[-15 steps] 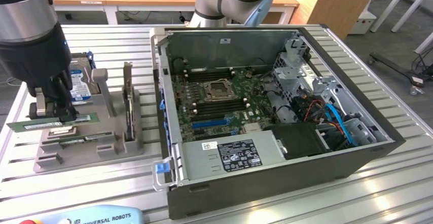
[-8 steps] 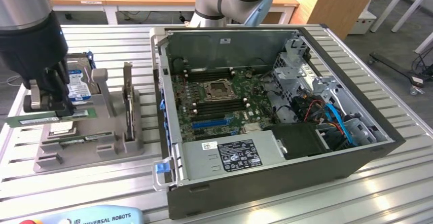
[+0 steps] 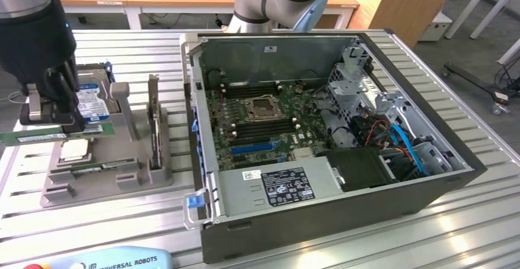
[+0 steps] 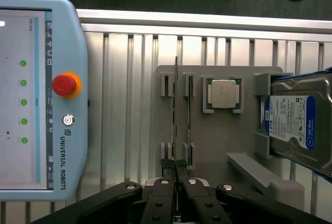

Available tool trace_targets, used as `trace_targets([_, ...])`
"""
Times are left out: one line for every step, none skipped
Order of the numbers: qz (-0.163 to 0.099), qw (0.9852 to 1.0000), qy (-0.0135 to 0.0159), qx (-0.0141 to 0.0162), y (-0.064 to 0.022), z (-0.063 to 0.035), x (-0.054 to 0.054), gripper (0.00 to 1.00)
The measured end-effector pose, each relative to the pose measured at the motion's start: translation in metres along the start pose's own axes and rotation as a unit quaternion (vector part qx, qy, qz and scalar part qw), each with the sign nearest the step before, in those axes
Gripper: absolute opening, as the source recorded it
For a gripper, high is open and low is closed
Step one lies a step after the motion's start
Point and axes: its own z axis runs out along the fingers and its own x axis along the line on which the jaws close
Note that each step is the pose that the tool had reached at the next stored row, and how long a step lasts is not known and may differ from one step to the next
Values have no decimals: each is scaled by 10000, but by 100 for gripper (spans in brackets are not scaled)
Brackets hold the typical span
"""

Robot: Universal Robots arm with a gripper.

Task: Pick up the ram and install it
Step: 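Pick up the ram and move it above insertion slot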

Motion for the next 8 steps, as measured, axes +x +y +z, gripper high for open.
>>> trace_targets([1,10000,0,0,1,-19,0,12])
trace_targets([3,10000,0,0,2,-37,-1,12])
trace_targets([4,10000,0,0,2,-54,-1,12])
trace_targets([5,10000,0,0,3,-71,-2,12])
trace_targets([6,10000,0,0,4,-89,-2,12])
trace_targets([8,10000,0,0,5,-107,-3,12])
trace_targets([9,10000,0,0,5,-126,-3,12])
trace_targets([10,10000,0,0,6,-144,-3,12])
